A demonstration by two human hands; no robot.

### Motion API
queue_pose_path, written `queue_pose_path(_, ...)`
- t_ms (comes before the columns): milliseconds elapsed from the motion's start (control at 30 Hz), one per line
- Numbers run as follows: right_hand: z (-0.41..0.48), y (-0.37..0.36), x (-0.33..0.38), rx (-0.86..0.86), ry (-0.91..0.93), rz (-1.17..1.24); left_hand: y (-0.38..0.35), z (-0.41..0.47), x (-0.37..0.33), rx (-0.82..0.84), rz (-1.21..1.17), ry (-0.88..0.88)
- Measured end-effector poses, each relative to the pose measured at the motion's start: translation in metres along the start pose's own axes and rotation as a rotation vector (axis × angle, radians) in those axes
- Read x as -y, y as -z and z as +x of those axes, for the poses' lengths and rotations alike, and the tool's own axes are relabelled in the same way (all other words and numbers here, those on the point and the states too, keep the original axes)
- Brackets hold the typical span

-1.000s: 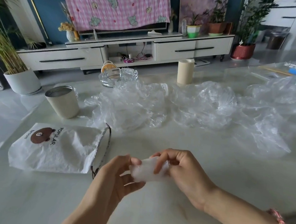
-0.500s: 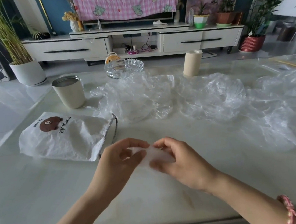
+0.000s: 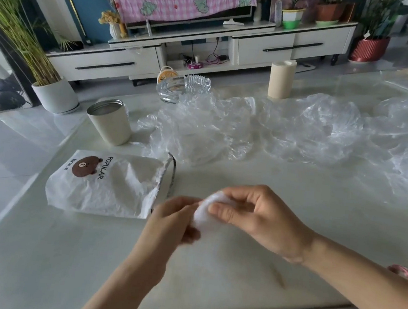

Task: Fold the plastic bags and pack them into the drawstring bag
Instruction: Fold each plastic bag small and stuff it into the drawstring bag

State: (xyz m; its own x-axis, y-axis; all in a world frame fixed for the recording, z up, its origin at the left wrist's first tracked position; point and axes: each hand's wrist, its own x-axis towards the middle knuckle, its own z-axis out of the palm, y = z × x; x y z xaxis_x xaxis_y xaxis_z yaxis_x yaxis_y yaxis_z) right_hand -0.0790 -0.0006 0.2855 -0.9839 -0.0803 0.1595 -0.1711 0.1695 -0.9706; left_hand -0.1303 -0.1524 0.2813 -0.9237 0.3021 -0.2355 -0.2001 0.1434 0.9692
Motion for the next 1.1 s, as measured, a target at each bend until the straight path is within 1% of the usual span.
queue_pose_path(67,0.003,0.002,-0.003,-0.056,-0.011,0.013,0.009,0.008,0.006,-0.313,0.337,-0.367)
queue_pose_path(100,0.005,0.004,-0.004,-0.079,-0.027,0.014,0.013,0.011,0.007,-0.440,0.501,-0.512)
queue_pose_path(133,0.008,0.004,-0.007,-0.092,-0.037,0.016,0.018,0.015,0.009,-0.527,0.666,-0.617)
queue_pose_path(167,0.011,0.005,-0.008,-0.099,-0.041,0.003,0.020,0.020,0.013,-0.582,0.804,-0.673)
queue_pose_path(234,0.015,0.005,-0.014,-0.109,-0.028,-0.046,0.024,0.031,0.021,-0.625,0.970,-0.676)
queue_pose_path(334,0.017,0.005,-0.020,-0.160,-0.014,-0.101,0.023,0.039,0.026,-0.597,1.014,-0.581)
queue_pose_path(501,0.021,0.008,-0.019,-0.285,-0.017,-0.018,0.028,0.049,0.030,-0.579,1.023,-0.519)
queue_pose_path(601,0.024,0.008,-0.016,-0.280,-0.008,0.038,0.036,0.055,0.026,-0.584,1.004,-0.488)
queue_pose_path(667,0.024,0.006,-0.017,-0.275,0.013,0.039,0.040,0.058,0.024,-0.576,0.985,-0.500)
queue_pose_path(801,0.024,0.006,-0.019,-0.269,0.128,-0.097,0.029,0.050,0.022,-0.529,0.936,-0.637)
queue_pose_path(868,0.023,0.005,-0.021,-0.328,0.224,-0.251,0.017,0.038,0.024,-0.457,0.872,-0.753)
queue_pose_path(934,0.024,0.005,-0.024,-0.407,0.327,-0.458,0.003,0.025,0.028,-0.373,0.804,-0.843)
queue_pose_path(968,0.024,0.004,-0.024,-0.423,0.362,-0.511,-0.002,0.019,0.031,-0.330,0.792,-0.886)
queue_pose_path(1034,0.025,0.002,-0.024,-0.397,0.412,-0.508,-0.012,0.010,0.038,-0.277,0.784,-0.968)
queue_pose_path(1101,0.024,-0.001,-0.026,-0.398,0.398,-0.465,-0.021,0.006,0.042,-0.273,0.798,-1.034)
